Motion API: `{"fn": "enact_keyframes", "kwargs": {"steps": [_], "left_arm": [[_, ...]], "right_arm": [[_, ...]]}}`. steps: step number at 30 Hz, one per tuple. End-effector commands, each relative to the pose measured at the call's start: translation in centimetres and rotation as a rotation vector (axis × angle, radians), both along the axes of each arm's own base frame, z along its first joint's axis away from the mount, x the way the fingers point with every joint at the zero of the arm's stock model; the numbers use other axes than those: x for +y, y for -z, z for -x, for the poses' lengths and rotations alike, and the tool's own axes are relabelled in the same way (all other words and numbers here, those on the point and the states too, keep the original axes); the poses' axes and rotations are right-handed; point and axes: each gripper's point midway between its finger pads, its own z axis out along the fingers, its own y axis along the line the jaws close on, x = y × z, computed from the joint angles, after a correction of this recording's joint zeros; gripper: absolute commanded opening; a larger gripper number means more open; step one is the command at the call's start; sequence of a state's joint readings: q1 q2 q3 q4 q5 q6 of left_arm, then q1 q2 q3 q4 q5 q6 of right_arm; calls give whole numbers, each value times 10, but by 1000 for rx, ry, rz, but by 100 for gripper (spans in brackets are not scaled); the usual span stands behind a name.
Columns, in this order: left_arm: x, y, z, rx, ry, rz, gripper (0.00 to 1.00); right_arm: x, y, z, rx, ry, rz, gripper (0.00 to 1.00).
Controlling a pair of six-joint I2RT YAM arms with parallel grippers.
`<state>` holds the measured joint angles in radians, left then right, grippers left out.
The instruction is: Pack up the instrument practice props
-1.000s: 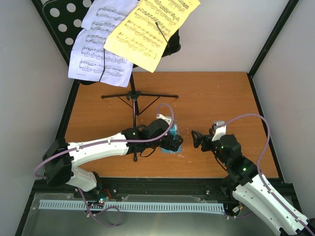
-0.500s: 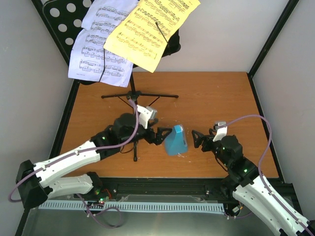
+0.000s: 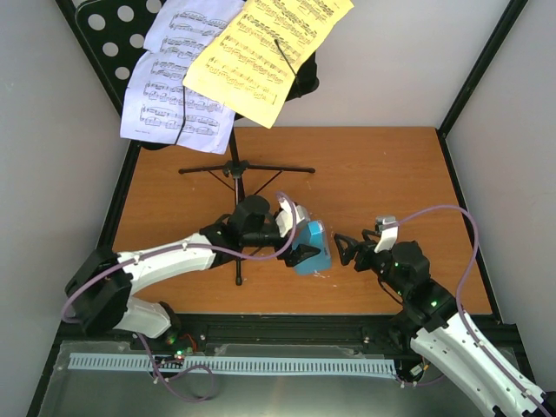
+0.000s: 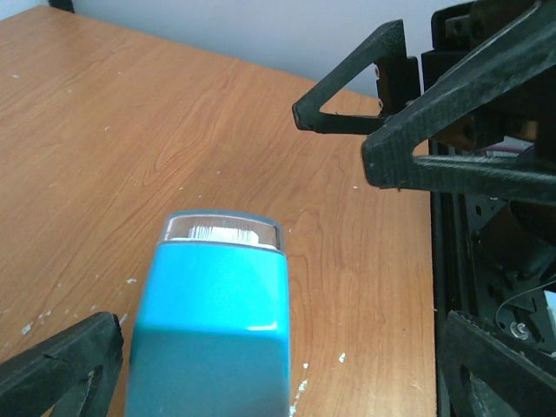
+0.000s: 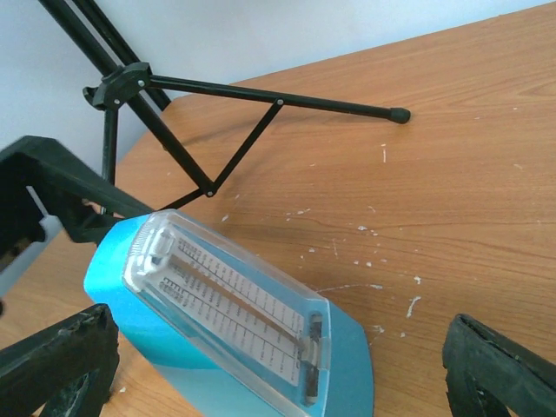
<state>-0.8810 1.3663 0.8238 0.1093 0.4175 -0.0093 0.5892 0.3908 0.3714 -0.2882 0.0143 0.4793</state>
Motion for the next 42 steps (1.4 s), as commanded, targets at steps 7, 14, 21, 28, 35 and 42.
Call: {"fn": "enact_keyframes", "kwargs": {"steps": [7, 14, 21, 28, 35, 42], "left_arm": [[-17, 5, -13, -79, 137, 78, 100], [-17, 41, -5, 5, 165, 36, 90], [-17, 49, -8, 52, 135, 28, 70], [-10, 45, -31, 128, -32, -22, 59], [14, 35, -39, 366, -237, -121, 60], [38, 32, -50, 579, -250, -118, 55]], "right_arm": [[3, 1, 3, 4, -24, -31, 100], [6, 8, 2, 21, -27, -30, 100], [5, 8, 1, 20, -22, -26, 100], [7, 4, 2, 20, -36, -29, 100], [18, 3, 3, 61, -90, -15, 100], [49, 16, 4, 164, -232, -14, 95]]}}
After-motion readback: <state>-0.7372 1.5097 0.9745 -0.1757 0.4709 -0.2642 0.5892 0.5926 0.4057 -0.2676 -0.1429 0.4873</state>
